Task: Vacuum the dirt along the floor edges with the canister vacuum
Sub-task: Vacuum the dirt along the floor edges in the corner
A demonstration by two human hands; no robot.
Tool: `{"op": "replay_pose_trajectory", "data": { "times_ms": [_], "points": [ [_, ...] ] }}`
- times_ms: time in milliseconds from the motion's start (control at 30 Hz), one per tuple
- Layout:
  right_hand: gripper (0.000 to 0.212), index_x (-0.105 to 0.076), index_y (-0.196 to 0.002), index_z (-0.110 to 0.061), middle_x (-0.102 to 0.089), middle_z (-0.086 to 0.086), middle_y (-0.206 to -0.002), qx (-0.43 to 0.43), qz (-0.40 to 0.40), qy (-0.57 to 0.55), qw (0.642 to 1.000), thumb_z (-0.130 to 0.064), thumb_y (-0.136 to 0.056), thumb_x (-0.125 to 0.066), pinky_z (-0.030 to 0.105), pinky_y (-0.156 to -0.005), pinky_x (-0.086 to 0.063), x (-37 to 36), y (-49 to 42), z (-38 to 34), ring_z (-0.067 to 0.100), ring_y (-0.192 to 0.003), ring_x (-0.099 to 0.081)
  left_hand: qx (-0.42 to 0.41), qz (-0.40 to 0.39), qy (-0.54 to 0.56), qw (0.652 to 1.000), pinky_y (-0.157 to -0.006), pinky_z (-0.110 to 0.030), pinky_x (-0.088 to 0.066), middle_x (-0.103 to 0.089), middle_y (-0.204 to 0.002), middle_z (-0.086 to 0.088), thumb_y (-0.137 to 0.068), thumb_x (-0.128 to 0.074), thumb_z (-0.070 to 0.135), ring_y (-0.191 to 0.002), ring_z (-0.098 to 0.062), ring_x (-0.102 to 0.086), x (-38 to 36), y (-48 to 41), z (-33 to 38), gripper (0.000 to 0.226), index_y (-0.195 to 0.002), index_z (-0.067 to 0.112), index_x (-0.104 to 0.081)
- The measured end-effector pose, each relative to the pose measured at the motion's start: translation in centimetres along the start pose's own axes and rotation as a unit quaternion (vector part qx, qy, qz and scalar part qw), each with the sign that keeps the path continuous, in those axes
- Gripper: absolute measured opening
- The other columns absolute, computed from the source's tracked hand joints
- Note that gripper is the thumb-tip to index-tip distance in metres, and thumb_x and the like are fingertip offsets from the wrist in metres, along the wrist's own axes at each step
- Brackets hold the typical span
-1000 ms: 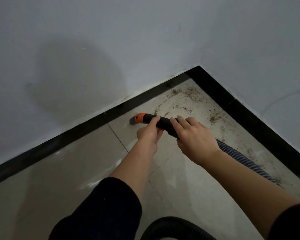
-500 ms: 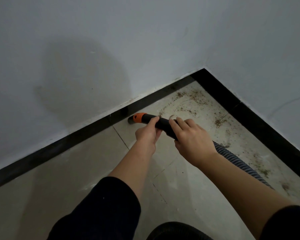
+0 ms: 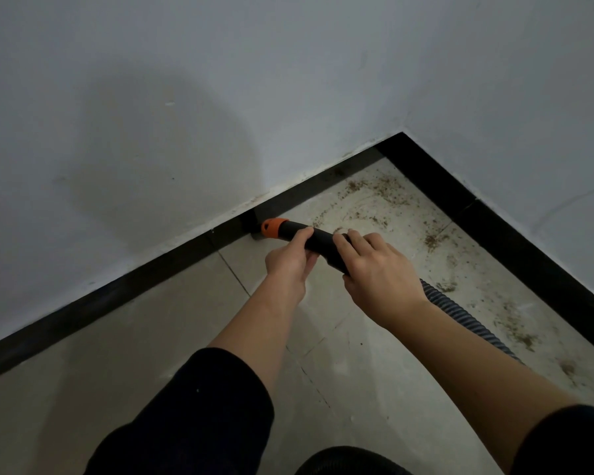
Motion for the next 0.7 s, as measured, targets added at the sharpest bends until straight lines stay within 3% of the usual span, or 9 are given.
{"op": "replay_pose_trajectory", "data": {
  "times_ms": [133, 300, 700],
  "points": [
    [0.069, -0.063, -0.120, -0.004, -0.067, 0.012, -0.102, -0.005, 0.001, -0.004, 1.000, -0.013, -0.056, -0.086, 0.032, -0.061, -0.052, -0.1, 0.0, 0.4, 0.027, -0.077, -0.061, 0.004, -0.005, -0.001, 1.000, -0.068, -0.019, -0.057, -0.068, -0.110, -0.021, -0.088, -0.071, 0.013, -0.081, -0.015, -0.068, -0.4, -0.3, -0.2, 0.042, -0.124, -0.003, -0.056],
    [0.065, -0.062, -0.120, -0.003, -0.067, 0.013, -0.101, -0.012, 0.000, -0.003, 1.000, -0.011, -0.059, -0.084, 0.033, -0.062, -0.053, -0.6, -0.1, 1.0, 0.028, -0.077, -0.061, 0.008, -0.006, 0.000, 1.000, -0.077, -0.022, -0.056, -0.068, -0.111, -0.021, -0.088, -0.070, 0.012, -0.081, -0.016, -0.067, -1.1, -0.6, -0.6, 0.042, -0.125, -0.003, -0.056],
    [0.065, -0.063, -0.119, -0.003, -0.066, 0.013, -0.105, -0.031, 0.000, 0.002, 1.000, -0.012, -0.058, -0.085, 0.034, -0.062, -0.053, -1.0, -0.2, 2.5, 0.027, -0.078, -0.062, 0.011, -0.013, -0.016, 1.000, -0.072, -0.020, -0.056, -0.068, -0.110, -0.021, -0.089, -0.070, 0.012, -0.076, -0.014, -0.066, -2.8, -1.6, -1.0, 0.043, -0.126, -0.005, -0.055]
  ]
}}
Point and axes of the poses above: each hand's wrist, its own y-axis away from the middle knuckle, its own x-axis out of the back of the hand, z = x × y, the point moved 8 cm from there along -y, towards the middle knuckle
